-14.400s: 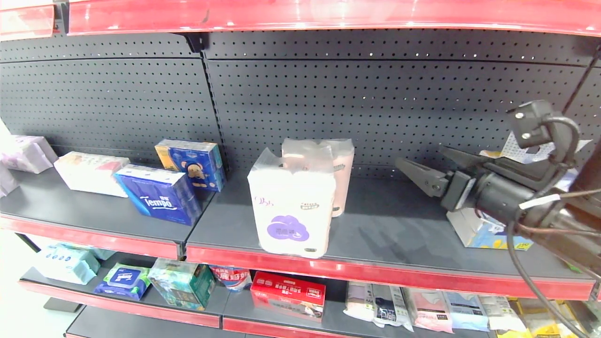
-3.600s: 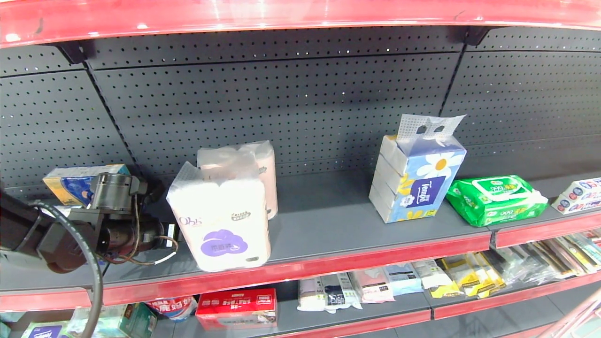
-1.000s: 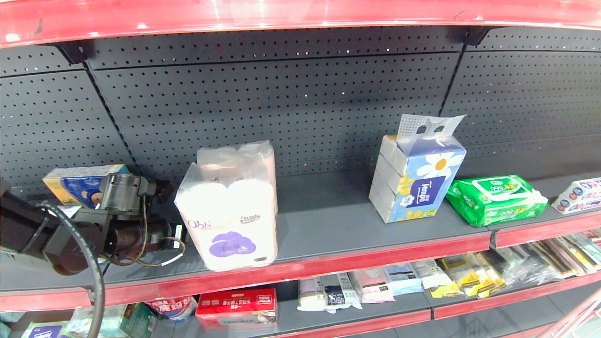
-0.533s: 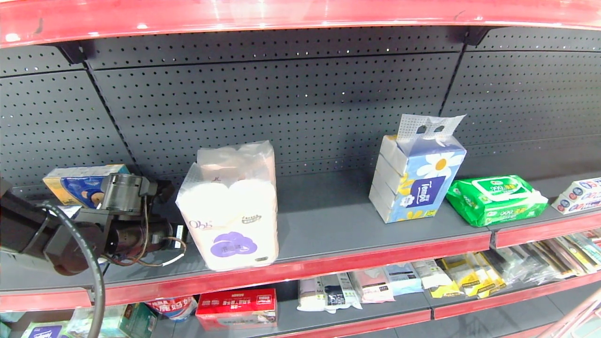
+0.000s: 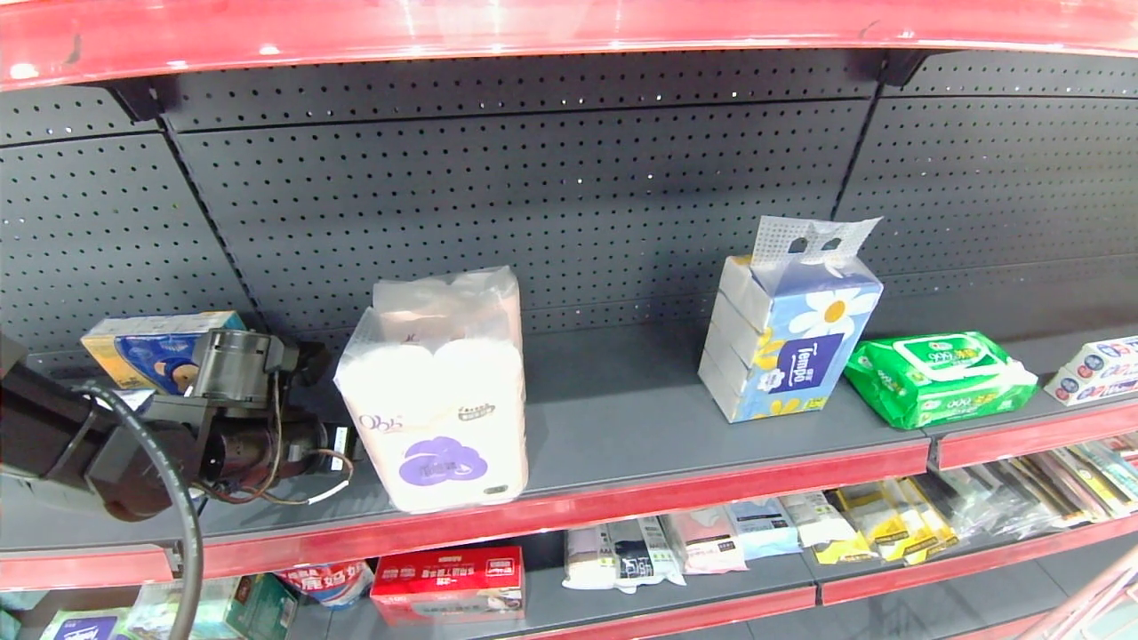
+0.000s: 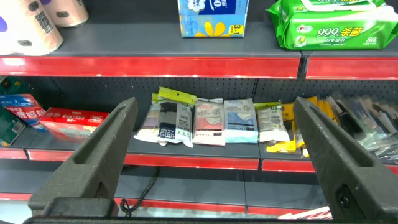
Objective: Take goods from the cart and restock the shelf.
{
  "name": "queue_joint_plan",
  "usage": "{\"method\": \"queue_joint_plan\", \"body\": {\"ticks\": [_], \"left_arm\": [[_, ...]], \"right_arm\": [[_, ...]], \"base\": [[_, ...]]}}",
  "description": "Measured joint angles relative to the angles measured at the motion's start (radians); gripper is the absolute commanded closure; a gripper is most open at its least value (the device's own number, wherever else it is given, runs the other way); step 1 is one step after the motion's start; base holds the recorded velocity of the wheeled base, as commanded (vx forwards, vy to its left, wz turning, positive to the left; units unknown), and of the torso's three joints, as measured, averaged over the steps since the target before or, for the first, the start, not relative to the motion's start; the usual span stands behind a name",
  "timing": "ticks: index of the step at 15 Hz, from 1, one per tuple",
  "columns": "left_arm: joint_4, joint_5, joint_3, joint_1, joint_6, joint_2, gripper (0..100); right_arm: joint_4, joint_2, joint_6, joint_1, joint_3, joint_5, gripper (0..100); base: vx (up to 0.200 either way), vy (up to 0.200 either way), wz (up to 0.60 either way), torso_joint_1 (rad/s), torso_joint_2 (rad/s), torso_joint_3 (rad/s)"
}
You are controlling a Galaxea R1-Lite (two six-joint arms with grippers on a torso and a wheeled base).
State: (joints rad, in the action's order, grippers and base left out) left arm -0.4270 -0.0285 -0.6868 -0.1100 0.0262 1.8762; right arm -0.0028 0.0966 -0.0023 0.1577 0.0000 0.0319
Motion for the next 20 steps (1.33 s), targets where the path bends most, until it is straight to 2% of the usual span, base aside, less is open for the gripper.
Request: {"method": "queue_joint_plan", "body": {"ticks": [7, 11, 14, 15, 18, 20], "left_arm": [[0.016, -0.002, 0.045, 0.036, -0.011, -0.069, 0], [0.077, -0.002, 0.087, 0.052, -0.013, -0.146, 0], [0.166, -0.002, 0.124, 0.060, -0.023, -0.247, 0], [0.201, -0.002, 0.137, 0.063, -0.030, -0.289, 0], [0.320, -0.001, 0.184, 0.088, -0.087, -0.452, 0], [0.366, 0.002, 0.232, 0.113, -0.111, -0.587, 0]], "right_arm": [[0.000, 0.000, 0.000, 0.000, 0.000, 0.000, 0], [0.000, 0.000, 0.000, 0.000, 0.000, 0.000, 0], [0.000, 0.000, 0.000, 0.000, 0.000, 0.000, 0], [0.000, 0.000, 0.000, 0.000, 0.000, 0.000, 0], [0.000, 0.000, 0.000, 0.000, 0.000, 0.000, 0], [0.000, 0.000, 0.000, 0.000, 0.000, 0.000, 0]], "base": [[0.000, 0.000, 0.00, 0.000, 0.00, 0.000], [0.000, 0.000, 0.00, 0.000, 0.00, 0.000], [0.000, 0.000, 0.00, 0.000, 0.00, 0.000], [0.000, 0.000, 0.00, 0.000, 0.00, 0.000], [0.000, 0.000, 0.00, 0.000, 0.00, 0.000], [0.000, 0.000, 0.00, 0.000, 0.00, 0.000]]}}
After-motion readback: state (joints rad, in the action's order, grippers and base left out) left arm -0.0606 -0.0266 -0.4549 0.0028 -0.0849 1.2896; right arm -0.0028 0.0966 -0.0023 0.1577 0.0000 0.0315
